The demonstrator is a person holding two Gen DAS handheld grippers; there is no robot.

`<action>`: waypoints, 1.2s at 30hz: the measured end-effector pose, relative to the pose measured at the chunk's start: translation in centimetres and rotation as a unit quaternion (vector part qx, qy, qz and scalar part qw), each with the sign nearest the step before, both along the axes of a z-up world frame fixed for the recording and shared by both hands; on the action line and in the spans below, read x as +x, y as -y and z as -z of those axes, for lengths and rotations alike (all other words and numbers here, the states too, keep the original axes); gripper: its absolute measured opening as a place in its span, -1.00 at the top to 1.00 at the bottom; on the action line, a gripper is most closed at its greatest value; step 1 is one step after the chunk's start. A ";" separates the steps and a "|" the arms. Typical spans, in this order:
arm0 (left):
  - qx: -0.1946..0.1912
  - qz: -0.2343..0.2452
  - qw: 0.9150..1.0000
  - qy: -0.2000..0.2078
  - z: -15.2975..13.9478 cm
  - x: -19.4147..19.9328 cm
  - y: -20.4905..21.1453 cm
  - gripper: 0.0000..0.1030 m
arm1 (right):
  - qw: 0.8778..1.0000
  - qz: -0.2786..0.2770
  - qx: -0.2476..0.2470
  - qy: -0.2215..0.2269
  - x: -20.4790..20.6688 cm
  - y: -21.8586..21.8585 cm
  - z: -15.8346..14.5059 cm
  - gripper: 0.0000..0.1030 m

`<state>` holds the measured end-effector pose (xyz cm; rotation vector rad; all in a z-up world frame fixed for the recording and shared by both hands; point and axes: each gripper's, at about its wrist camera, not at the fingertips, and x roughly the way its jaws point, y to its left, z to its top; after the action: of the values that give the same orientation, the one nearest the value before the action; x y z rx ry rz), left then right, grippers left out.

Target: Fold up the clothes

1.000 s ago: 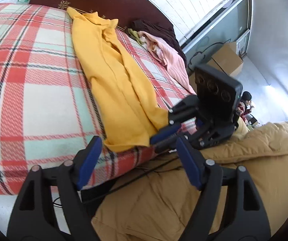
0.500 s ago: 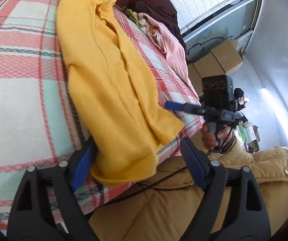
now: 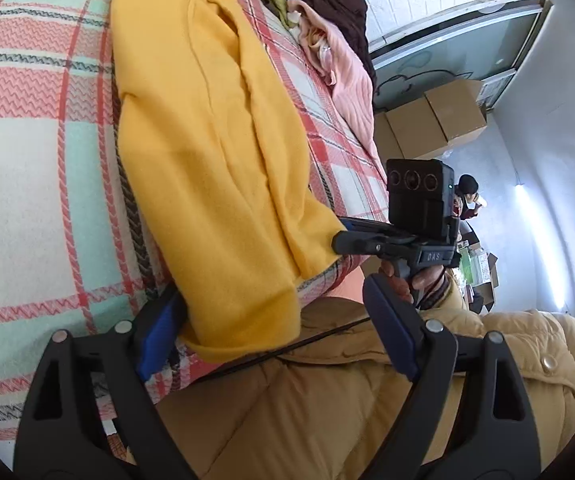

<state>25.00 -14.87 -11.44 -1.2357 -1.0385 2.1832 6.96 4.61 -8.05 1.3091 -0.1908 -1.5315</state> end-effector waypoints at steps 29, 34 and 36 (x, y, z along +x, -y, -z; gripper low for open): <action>0.075 -0.075 0.994 -0.019 -5.8 -7.8 7.1 0.15 | 0.991 0.067 -0.113 0.035 -10.7 1.6 -6.7 0.71; 0.068 -0.090 0.994 -0.008 -5.6 -10.8 9.1 0.15 | 0.990 0.090 -0.101 0.043 -14.1 3.2 -6.5 0.70; 0.071 -0.095 0.993 0.000 -5.3 -11.8 9.7 0.15 | 0.989 0.095 -0.095 0.055 -15.3 3.8 -6.0 0.69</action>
<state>13.15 -24.58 -6.18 -1.1118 -1.3352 2.2036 -8.38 0.85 -2.06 1.2516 -0.5324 -1.5584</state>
